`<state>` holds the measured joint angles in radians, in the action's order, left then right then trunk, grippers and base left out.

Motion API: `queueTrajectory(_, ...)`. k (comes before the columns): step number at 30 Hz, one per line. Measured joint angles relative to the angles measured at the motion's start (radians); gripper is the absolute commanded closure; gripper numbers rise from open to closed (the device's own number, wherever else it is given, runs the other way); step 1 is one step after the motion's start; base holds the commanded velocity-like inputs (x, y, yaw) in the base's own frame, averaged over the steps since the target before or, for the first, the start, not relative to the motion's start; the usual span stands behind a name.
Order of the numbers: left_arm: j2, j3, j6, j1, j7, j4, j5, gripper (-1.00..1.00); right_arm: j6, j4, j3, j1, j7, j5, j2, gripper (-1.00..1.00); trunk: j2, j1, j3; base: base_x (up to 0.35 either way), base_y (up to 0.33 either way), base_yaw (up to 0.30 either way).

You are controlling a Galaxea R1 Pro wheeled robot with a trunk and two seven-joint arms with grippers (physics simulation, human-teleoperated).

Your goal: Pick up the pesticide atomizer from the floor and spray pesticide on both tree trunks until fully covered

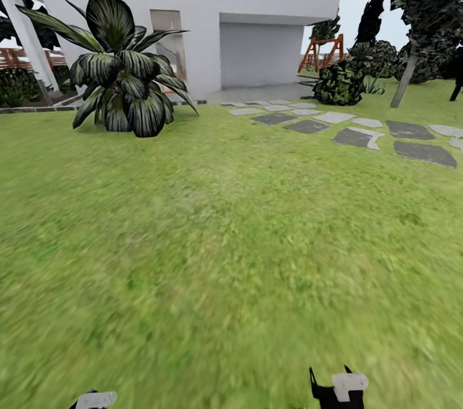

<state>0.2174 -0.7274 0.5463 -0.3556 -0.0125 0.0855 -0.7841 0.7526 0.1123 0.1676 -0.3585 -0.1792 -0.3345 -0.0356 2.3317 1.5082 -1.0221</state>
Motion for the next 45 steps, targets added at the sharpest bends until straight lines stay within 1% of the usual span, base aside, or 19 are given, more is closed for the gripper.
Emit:
queueTrajectory(10, 0.000, 0.000, 0.000, 0.000, 0.000, 0.000, 0.000, 1.00, 0.000, -0.001, 0.000, 0.000, 0.000, 0.000, 0.000, -1.00, 0.000, 0.000, 0.000, -0.003, -0.268, -0.300)
queueTrajectory(36, 0.000, -0.001, -0.002, 0.000, 0.000, 0.000, 0.000, 1.00, 0.000, -0.001, -0.001, 0.000, 0.000, -0.001, 0.000, -1.00, 0.000, 0.000, 0.000, -0.079, -0.268, -0.300)
queueTrajectory(45, 0.000, -0.001, -0.002, 0.000, 0.001, 0.000, 0.000, 1.00, 0.000, -0.001, -0.001, 0.000, 0.000, -0.002, 0.000, -1.00, 0.000, 0.000, 0.000, -0.014, -0.268, -0.300)
